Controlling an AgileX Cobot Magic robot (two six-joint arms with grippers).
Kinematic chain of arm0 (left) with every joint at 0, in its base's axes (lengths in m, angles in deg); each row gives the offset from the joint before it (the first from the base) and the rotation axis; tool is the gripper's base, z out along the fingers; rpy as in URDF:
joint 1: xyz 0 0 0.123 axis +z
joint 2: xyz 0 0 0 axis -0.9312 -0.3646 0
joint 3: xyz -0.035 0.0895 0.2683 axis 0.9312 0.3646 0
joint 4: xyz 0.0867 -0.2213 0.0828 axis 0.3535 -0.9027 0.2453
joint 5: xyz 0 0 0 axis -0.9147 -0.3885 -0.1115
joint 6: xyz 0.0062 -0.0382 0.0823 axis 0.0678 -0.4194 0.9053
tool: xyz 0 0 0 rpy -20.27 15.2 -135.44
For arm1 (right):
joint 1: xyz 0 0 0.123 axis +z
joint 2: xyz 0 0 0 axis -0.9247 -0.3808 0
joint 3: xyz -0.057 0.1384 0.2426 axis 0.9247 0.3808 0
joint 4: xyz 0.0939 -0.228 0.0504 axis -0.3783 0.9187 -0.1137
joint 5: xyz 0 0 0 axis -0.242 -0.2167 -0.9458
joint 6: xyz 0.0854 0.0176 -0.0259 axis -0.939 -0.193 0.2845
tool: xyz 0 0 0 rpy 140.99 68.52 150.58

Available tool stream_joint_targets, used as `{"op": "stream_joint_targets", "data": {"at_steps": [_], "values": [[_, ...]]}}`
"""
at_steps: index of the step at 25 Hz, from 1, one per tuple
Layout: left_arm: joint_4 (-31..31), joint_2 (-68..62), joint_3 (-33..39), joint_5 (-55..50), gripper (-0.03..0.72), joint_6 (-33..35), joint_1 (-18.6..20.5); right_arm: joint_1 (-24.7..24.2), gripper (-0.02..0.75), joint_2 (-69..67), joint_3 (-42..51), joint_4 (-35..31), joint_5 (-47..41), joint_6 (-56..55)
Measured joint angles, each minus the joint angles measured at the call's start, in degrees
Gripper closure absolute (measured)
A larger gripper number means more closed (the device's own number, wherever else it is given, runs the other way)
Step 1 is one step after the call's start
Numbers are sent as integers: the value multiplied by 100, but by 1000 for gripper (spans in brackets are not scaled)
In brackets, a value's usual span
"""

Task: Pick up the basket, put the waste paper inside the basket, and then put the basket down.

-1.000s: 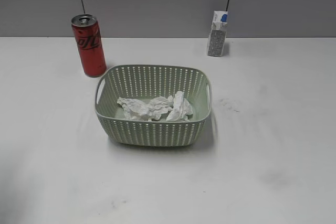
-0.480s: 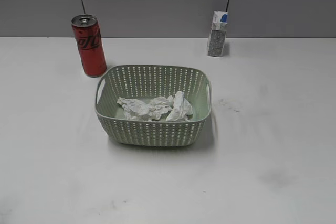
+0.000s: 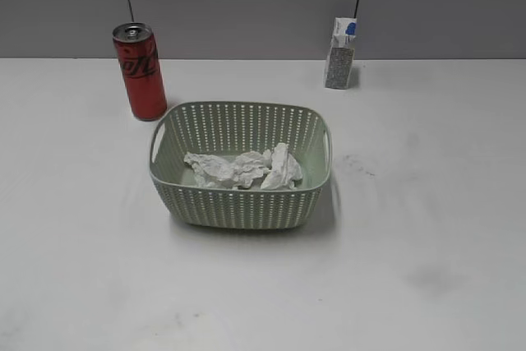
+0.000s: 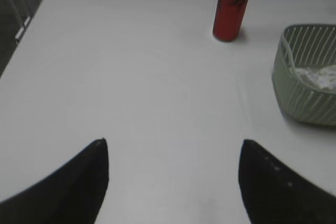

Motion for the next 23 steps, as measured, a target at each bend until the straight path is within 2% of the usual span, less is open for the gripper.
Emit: {"op": "stream_joint_targets", "data": {"at_steps": [3,15,23], "values": [[18,360,3,-11,101,0,0,0,178,0,0,0,0,0],[22,381,20,-25,102,0,0,0,178,0,0,0,0,0],[26,381,49,-25,151,0,0,0,178,0,0,0,0,0]]}}
